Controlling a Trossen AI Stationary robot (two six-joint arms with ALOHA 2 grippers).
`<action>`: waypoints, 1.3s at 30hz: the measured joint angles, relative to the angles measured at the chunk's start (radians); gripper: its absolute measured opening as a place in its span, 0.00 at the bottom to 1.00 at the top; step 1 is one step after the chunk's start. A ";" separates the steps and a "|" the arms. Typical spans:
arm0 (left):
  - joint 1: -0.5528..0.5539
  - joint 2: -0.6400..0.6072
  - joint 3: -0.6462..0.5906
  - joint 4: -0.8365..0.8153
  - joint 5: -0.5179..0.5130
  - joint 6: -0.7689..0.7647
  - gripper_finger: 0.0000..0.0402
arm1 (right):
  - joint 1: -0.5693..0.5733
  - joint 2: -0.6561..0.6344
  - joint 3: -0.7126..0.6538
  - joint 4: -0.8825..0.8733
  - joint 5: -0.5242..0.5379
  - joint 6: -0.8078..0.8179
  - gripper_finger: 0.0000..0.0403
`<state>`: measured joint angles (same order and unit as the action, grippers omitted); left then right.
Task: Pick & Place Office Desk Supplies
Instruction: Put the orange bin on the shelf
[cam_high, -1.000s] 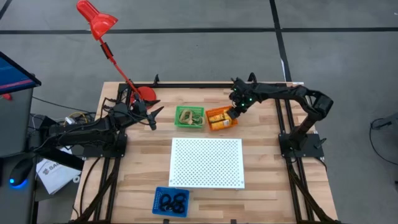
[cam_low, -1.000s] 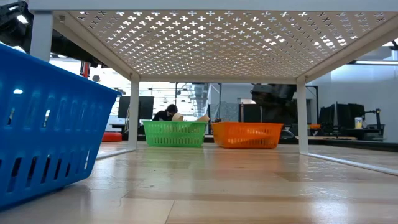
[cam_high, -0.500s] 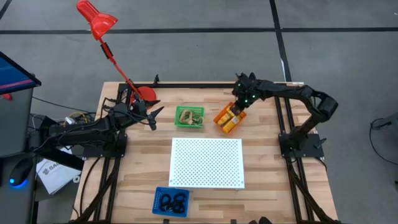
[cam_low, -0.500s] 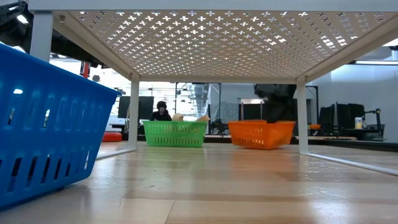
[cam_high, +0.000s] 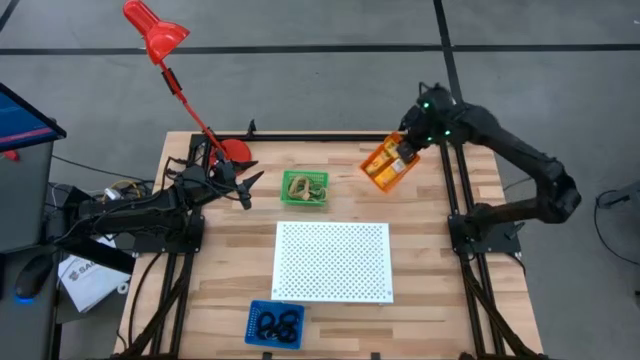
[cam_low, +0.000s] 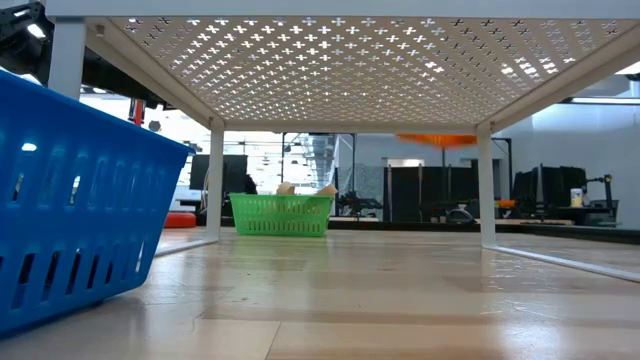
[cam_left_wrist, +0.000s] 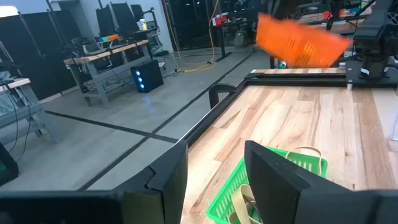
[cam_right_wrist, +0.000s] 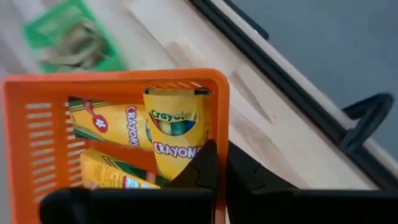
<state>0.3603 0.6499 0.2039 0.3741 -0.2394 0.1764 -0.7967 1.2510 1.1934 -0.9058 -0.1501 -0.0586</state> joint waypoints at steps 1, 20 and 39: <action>0.000 0.000 0.000 0.000 0.000 0.000 0.37 | 0.009 -0.001 0.042 -0.048 -0.003 -0.008 0.01; 0.000 0.000 -0.002 -0.019 0.083 -0.022 0.37 | 0.433 0.256 0.434 -0.571 -0.274 -0.206 0.00; -0.001 0.000 -0.004 -0.057 0.236 -0.062 0.37 | 0.620 0.464 0.434 -0.404 -0.325 -0.055 0.00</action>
<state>0.3589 0.6501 0.2001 0.3172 -0.0038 0.1141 -0.1764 1.7149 1.6276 -1.3099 -0.4747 -0.1137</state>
